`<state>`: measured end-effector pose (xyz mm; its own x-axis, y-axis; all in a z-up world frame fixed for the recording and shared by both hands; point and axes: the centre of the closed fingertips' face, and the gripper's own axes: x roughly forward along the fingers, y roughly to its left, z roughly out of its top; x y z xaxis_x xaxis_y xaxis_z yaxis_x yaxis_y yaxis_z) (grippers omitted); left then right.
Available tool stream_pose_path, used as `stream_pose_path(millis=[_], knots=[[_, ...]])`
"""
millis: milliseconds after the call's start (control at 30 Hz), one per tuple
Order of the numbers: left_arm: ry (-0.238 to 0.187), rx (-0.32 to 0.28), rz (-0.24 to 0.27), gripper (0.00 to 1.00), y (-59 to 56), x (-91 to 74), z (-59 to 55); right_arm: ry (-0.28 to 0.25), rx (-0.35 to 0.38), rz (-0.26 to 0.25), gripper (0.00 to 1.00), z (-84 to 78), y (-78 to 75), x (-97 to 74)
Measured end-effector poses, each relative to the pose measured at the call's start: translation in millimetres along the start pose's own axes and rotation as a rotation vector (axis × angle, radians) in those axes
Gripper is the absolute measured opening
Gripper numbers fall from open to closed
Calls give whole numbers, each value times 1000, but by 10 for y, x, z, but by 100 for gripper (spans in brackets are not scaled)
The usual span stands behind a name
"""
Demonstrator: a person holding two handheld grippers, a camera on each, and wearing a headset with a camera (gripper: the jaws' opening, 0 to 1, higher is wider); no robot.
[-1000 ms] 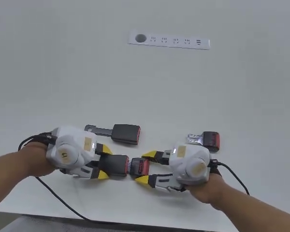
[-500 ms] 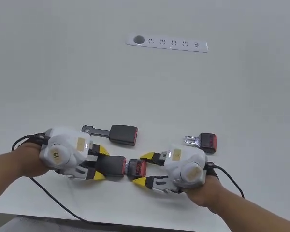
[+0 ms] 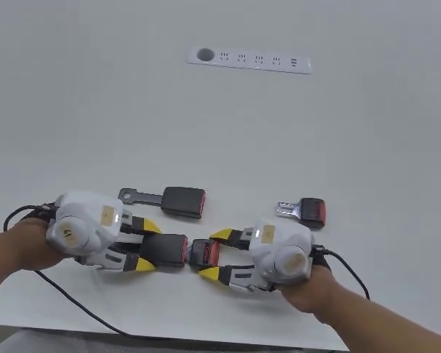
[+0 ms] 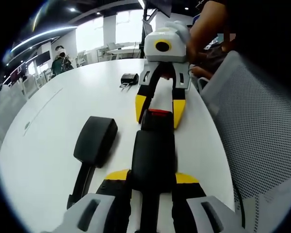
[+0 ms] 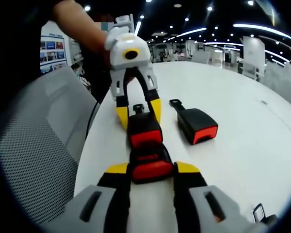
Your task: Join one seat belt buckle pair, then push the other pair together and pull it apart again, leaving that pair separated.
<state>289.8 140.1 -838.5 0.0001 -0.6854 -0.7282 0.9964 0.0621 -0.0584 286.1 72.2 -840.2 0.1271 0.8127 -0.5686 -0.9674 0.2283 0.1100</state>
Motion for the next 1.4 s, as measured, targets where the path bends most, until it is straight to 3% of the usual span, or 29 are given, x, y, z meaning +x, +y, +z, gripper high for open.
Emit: stream_pose_path(millis=[333,500,667,1100,1133,1233,1333,1400], knots=[[-25,-31,10,33,5,2,12,-31,41,-18,33,-1,4,-9],[-25,-28,-1,33,9,2,20,-35,41,-13,33,0,2,-11],[1,10,-23,32,-4,-2,17,-31,30,-6,33,-1,4,-9],[-7,-34,0,33,-22,8,17,-47,66,-6,34,-5,16,-19],[4,-6,2,33,-31,14,33,-45,56,-4,34,2,21,-25],[29,1,0,34,-45,22,65,-47,77,4,36,14,24,-24],[45,7,2,34,-39,17,52,-5,61,-1,37,20,45,-29],[69,11,8,35,-32,22,41,11,61,-6,46,13,84,-41]])
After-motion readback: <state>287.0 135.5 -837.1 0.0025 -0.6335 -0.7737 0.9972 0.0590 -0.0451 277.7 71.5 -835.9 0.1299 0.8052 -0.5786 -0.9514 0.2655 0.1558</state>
